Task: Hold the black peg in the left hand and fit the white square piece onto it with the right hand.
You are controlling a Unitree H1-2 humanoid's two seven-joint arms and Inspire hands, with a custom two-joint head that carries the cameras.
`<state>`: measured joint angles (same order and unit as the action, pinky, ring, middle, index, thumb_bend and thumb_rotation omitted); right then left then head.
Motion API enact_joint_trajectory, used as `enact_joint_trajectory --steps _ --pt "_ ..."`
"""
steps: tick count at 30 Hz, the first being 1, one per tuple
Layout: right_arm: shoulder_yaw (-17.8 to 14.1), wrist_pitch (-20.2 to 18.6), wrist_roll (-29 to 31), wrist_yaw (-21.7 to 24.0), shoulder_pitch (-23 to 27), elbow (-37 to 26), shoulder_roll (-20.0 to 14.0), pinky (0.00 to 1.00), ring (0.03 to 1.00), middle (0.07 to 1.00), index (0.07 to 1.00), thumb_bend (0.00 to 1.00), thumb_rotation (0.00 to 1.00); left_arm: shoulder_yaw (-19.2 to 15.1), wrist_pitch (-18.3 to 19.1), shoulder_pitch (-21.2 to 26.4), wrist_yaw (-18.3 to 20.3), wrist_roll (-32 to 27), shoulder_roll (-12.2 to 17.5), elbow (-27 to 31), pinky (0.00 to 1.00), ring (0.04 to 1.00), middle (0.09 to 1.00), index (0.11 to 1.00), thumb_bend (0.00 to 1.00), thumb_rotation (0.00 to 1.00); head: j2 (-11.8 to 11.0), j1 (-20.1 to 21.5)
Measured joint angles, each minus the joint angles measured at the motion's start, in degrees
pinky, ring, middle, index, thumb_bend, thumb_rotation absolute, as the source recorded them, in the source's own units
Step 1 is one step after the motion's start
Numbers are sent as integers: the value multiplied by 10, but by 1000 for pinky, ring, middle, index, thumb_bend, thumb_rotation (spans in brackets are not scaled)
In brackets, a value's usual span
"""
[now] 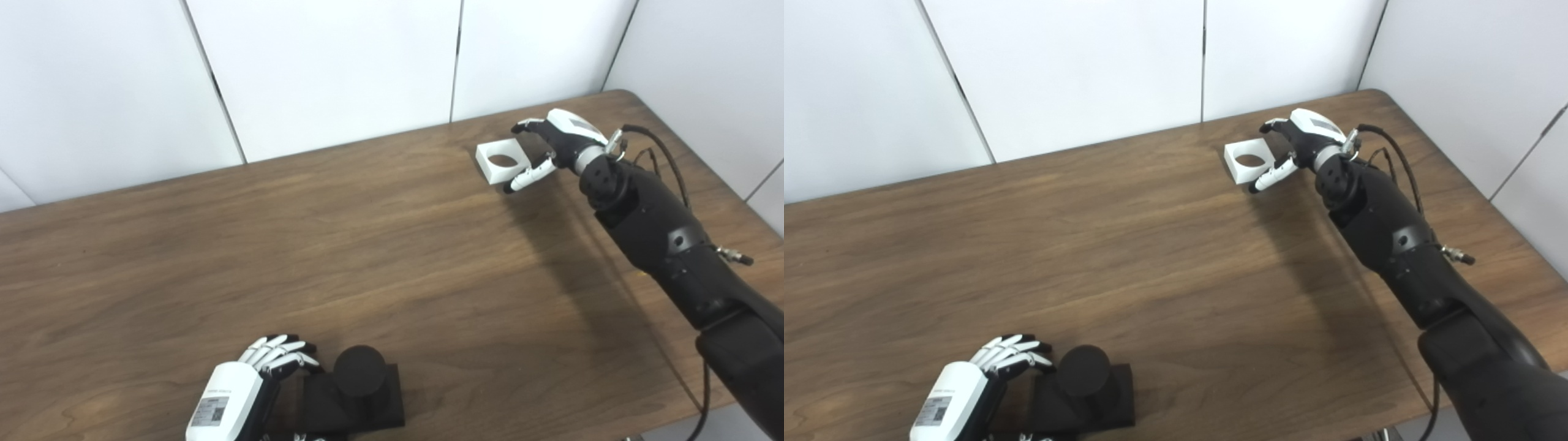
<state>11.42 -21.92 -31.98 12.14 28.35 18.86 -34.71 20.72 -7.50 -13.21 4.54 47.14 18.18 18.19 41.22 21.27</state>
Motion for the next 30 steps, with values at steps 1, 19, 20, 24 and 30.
enact_joint_trajectory --steps 1,19,20,24,30 --pt "2 0 0 0 2 3 0 936 994 931 884 818 276 0 0 0 0 0 0 0 866 848 776 488 517 45 0 0" --pt "49 15 -15 24 36 16 2 916 984 937 857 785 274 0 6 -8 7 5 -4 10 872 848 776 488 517 45 1 -9" --pt "49 15 -15 25 36 16 2 919 985 937 855 783 275 0 7 -9 8 6 -4 12 871 848 776 488 517 45 1 -9" --pt "51 15 -15 28 37 18 3 920 987 936 840 784 280 0 9 -13 9 11 -6 17 867 847 774 488 517 45 3 -11" --pt "54 15 -16 33 38 20 4 913 985 939 824 782 279 1 13 -15 12 14 -6 21 870 849 776 488 517 45 3 -11"
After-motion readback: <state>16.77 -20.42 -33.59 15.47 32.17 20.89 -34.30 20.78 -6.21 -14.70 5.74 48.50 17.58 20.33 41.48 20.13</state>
